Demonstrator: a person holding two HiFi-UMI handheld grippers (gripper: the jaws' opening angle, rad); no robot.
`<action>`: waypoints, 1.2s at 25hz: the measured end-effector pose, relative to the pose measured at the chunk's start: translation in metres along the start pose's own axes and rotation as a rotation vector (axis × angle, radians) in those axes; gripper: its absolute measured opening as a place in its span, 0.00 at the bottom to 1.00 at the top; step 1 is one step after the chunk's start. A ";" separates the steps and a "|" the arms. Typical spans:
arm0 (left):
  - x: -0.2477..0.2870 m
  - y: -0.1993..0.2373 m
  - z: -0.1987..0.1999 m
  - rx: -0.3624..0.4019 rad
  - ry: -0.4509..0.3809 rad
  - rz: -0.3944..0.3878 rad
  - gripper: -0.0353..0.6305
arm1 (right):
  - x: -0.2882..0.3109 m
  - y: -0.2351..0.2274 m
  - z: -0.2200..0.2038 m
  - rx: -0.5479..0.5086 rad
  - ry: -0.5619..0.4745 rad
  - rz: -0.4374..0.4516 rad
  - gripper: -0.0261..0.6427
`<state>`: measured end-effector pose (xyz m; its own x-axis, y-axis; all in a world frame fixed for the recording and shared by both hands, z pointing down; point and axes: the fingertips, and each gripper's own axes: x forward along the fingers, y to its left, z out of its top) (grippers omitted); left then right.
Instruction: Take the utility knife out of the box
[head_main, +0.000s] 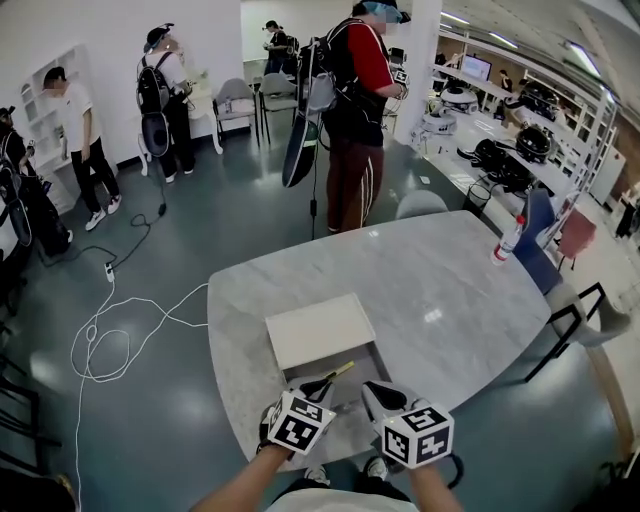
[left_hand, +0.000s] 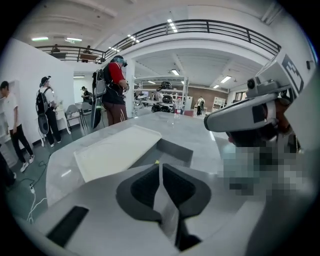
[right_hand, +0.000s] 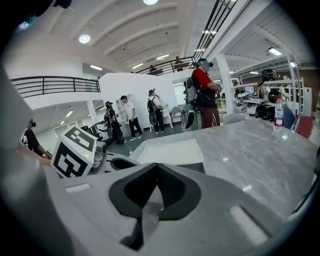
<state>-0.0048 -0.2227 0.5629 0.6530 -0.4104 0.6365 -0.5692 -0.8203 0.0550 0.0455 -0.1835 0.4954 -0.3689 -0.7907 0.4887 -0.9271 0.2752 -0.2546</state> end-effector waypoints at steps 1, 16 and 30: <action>0.003 0.002 0.000 0.004 0.008 0.003 0.09 | 0.003 -0.001 0.002 -0.006 0.001 0.007 0.05; 0.060 -0.001 -0.002 0.078 0.141 0.034 0.09 | 0.036 -0.052 0.020 -0.083 0.054 0.206 0.05; 0.091 0.008 -0.011 0.136 0.262 0.092 0.12 | 0.052 -0.073 0.030 -0.166 0.109 0.359 0.05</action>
<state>0.0442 -0.2626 0.6298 0.4408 -0.3835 0.8116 -0.5365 -0.8374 -0.1043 0.0957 -0.2613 0.5145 -0.6677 -0.5681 0.4811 -0.7330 0.6146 -0.2915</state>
